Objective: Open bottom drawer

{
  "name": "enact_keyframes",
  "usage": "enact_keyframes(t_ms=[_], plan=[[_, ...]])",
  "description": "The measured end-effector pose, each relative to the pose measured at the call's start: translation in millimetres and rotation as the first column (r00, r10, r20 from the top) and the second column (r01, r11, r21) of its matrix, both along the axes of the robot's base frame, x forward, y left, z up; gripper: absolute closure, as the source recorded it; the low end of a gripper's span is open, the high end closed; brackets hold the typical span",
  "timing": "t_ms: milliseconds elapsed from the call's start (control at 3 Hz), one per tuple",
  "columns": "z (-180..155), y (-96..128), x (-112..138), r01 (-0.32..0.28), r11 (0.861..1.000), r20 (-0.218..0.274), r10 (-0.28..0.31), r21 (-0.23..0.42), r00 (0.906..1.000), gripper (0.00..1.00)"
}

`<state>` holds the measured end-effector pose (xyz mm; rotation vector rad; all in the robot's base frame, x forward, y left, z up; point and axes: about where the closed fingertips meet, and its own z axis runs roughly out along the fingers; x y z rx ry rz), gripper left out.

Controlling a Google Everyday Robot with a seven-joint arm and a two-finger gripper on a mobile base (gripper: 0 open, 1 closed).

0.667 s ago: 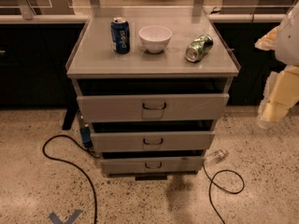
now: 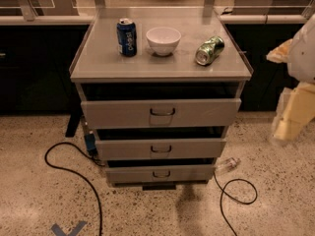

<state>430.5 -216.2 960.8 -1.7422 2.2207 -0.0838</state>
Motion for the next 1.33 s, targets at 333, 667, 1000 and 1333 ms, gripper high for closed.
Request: enact_keyframes(t_ms=[333,667,1000,1333], plan=[[-50.7,-4.1,-24.0,-0.033,0.998,-0.01,0.034,0.052,0.9994,0.0],[-122.2,-17.3,-54.3,-0.053,0.99,-0.008,0.055,0.132,0.9985,0.0],[-224.6,-40.9,-89.6,-0.046,0.985,-0.055,0.056,0.168,0.9969,0.0],[-265.8,-40.3,-113.8,-0.026,0.982,-0.116,0.049,0.185,0.992,0.0]])
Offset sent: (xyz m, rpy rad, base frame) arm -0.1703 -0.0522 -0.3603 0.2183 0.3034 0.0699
